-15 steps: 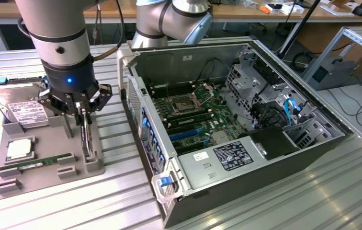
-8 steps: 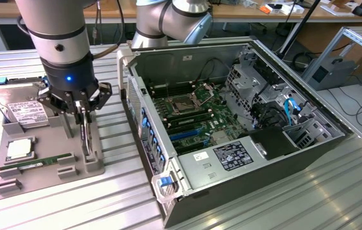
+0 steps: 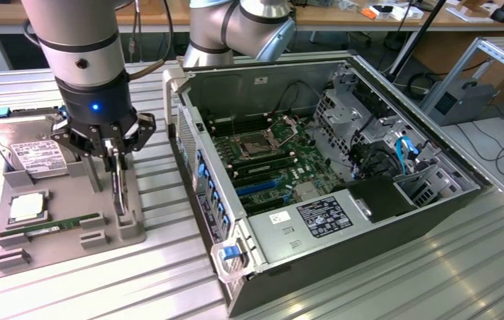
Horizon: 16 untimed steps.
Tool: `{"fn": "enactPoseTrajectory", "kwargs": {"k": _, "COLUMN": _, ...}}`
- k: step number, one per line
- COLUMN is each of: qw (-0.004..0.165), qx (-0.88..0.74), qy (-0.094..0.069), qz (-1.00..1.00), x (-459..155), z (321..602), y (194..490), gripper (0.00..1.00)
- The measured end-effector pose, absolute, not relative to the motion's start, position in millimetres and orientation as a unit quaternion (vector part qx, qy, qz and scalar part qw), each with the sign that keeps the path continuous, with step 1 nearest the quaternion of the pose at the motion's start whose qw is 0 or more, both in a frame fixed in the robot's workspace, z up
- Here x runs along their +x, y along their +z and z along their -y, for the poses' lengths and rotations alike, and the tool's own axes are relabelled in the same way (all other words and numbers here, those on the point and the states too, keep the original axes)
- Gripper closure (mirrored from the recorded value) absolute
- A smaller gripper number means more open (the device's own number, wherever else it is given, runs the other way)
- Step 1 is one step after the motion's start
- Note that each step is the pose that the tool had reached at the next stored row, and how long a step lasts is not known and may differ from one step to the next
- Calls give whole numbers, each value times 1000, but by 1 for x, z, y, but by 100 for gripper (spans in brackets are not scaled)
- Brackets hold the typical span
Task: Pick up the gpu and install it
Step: 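Pick up the gpu and move the gpu toward the slot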
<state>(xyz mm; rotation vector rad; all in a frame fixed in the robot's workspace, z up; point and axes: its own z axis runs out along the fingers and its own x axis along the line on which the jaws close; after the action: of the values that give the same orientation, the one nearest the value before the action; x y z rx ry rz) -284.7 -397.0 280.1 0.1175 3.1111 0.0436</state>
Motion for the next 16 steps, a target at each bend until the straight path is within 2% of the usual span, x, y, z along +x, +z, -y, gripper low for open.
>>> {"fn": "enactPoseTrajectory", "kwargs": {"k": 16, "qw": 14, "qx": 38, "qy": 15, "qz": -999, "x": -285, "z": 397, "y": 284, "gripper": 73}}
